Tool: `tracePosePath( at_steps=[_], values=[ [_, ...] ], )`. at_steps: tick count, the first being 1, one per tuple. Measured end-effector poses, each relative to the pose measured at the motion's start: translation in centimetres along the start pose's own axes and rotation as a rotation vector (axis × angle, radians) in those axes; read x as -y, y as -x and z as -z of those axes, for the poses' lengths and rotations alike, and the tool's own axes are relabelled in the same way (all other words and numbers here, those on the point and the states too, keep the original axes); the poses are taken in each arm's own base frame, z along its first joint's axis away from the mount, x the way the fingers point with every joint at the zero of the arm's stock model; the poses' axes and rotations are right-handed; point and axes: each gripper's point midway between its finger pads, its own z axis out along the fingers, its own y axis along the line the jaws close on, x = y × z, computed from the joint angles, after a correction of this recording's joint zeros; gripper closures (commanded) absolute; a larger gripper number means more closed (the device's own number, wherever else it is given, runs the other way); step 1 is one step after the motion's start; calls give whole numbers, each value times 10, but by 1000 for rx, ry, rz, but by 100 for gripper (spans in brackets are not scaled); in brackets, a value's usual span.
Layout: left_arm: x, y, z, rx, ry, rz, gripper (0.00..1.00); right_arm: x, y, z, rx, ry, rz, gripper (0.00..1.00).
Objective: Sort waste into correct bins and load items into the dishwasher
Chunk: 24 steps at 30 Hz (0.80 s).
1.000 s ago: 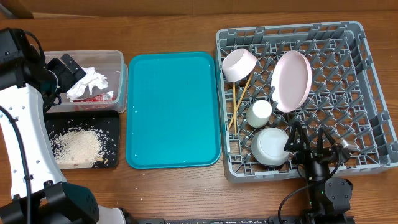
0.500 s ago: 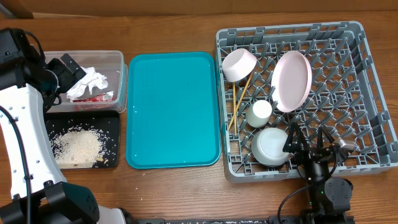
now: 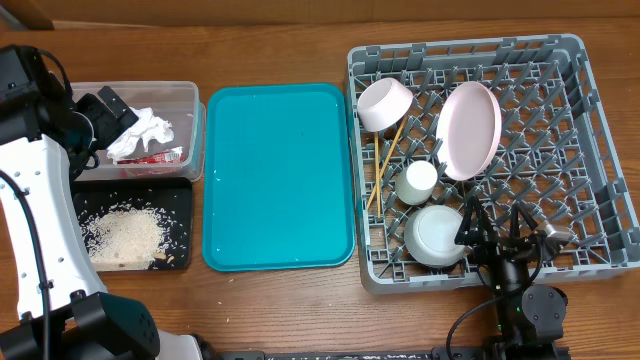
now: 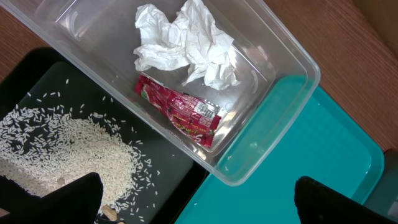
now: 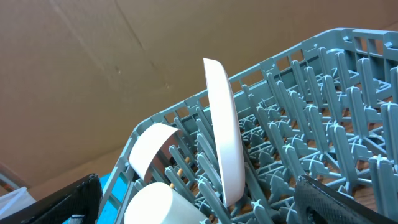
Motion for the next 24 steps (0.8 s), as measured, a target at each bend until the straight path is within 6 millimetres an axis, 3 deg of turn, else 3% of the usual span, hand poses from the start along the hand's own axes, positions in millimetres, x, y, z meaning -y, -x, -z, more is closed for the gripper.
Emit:
tracePosePath(
  at_steps=[10,14,17,19,24],
  values=[
    [1,0,1,1,-1,-2,0,0,0,0,0,0,0,0],
    [8,-1,15,33,-21,-18,0,0,0,0,0,0,0,0],
    [20,-4,51,115,-70,-49,0,0,0,0,0,0,0,0],
    [33,-11,86,191,-121,-84,0,0,0,0,-1,0,0,0],
    [57,-56,163,339,-271,-198,0,0,0,0,-1,0,0,0]
  ],
)
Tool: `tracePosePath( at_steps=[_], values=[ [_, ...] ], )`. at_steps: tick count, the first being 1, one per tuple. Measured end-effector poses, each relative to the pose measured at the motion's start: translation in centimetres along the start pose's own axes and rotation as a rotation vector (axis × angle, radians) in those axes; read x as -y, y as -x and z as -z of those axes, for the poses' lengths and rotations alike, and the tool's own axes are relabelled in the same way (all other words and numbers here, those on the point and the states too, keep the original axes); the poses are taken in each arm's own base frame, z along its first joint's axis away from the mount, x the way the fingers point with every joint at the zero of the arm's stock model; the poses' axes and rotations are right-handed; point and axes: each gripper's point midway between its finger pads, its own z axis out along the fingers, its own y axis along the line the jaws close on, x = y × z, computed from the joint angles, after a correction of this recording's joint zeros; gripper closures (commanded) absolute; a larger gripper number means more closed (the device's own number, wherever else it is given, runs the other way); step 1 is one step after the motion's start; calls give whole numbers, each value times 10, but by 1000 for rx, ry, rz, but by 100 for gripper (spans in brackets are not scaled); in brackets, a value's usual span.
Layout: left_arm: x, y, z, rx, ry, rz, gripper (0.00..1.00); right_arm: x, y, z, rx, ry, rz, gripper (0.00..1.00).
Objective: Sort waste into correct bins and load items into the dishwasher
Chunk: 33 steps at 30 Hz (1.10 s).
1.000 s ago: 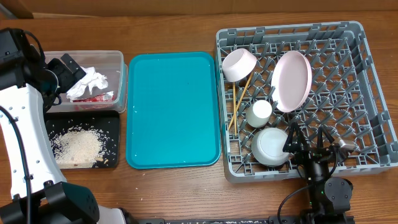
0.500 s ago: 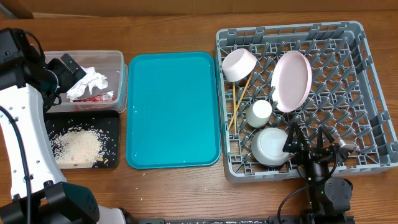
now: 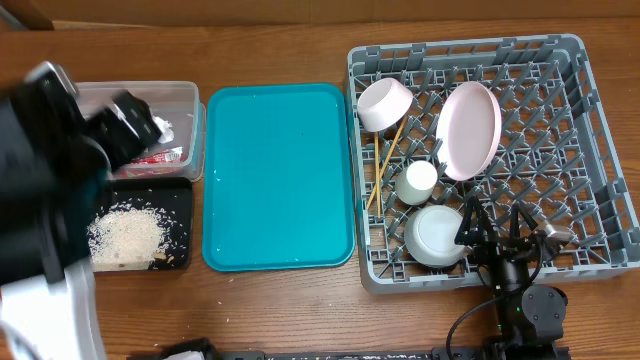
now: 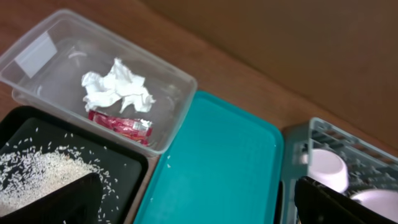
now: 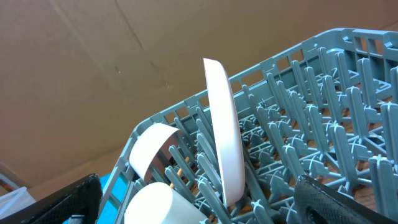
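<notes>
A clear bin (image 4: 168, 93) holds a crumpled white tissue (image 4: 118, 88) and a red wrapper (image 4: 122, 123). Beside it, a black tray (image 4: 130, 165) holds loose rice (image 3: 125, 233). My left gripper (image 4: 199, 205) is open and empty, high above the bins and the teal tray (image 3: 278, 175); in the overhead view the left arm (image 3: 60, 170) is blurred. The grey dish rack (image 3: 590, 110) holds a pink bowl (image 3: 385, 103), a pink plate (image 3: 470, 128), a white cup (image 3: 417, 182), another bowl (image 3: 434, 235) and chopsticks (image 3: 386, 160). My right gripper (image 5: 199, 208) is open at the rack's front edge.
Brown cardboard (image 5: 93, 62) stands behind the table. The wooden table top (image 3: 280, 45) shows around the bins and the rack. The teal tray lies between the bins and the rack with nothing on it.
My left gripper was close over the clear bin; now it is higher and farther back, with both bins, the teal tray and the rack's corner in its view. The right arm has not moved.
</notes>
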Motion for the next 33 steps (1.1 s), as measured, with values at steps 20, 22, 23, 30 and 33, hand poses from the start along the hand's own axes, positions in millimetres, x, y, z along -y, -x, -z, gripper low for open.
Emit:
tracePosePath(
  at_steps=[20,22,23,30,33],
  values=[
    [-46,-114,-6,513,-189,-63,0,0,0,0,-1,-1,3,0],
    [-46,-117,-12,590,-235,-67,0,0,0,0,-1,0,3,0],
    [-46,-119,-14,624,-257,-69,0,0,0,0,-2,-1,3,0],
    [-44,-133,-31,701,-330,-82,0,0,0,0,-1,-1,3,0],
    [-44,-142,-43,687,-340,-86,0,0,0,0,-1,-1,3,0]
  ],
)
